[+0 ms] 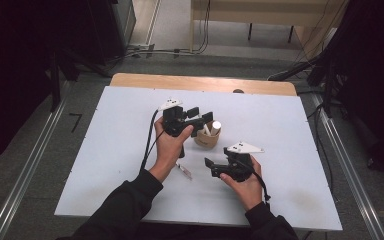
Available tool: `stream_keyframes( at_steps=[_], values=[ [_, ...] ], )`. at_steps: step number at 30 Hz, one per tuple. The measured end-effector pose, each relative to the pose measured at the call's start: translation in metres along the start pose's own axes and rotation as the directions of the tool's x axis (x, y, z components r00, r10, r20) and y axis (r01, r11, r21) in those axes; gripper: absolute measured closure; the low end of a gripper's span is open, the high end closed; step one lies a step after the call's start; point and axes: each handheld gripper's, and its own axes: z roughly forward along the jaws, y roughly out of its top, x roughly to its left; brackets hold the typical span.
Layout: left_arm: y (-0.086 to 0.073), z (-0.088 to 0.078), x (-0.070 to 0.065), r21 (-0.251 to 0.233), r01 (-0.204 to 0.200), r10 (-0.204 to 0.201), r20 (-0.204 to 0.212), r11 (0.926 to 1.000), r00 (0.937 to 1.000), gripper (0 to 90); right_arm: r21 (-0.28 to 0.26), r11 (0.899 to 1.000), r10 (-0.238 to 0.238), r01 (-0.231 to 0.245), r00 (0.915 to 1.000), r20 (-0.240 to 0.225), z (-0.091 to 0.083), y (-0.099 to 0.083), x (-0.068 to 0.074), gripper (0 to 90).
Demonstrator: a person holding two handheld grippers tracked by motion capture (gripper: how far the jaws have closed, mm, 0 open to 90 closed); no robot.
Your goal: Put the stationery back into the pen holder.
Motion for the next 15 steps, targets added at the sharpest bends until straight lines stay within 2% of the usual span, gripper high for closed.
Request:
stream_keyframes(
  at_steps=[6, 9, 11, 15],
  values=[
    [-0.003, -0.008, -0.001, -0.011, -0.005, 0.005, 0.003, 0.9999, 1.0000, 33.5, -0.001, 1.000, 0.000, 0.000, 1.0000, 0.000, 0.000, 0.000, 0.000, 15.2],
    [-0.004, -0.011, 0.000, -0.001, 0.001, -0.001, 0.002, 1.0000, 1.0000, 33.6, 0.000, 1.000, 0.001, -0.001, 1.0000, -0.001, 0.000, 0.000, 0.000, 15.2],
    [-0.005, -0.012, 0.001, 0.001, 0.010, -0.010, 0.015, 0.9999, 0.9998, 33.7, 0.000, 1.000, 0.001, -0.001, 1.0000, -0.002, 0.000, 0.000, 0.001, 15.2],
    [-0.007, -0.016, 0.001, -0.007, -0.001, 0.001, 0.018, 1.0000, 0.9998, 32.7, 0.001, 1.000, 0.001, -0.001, 1.0000, -0.003, 0.000, 0.000, 0.000, 15.2]
  ],
)
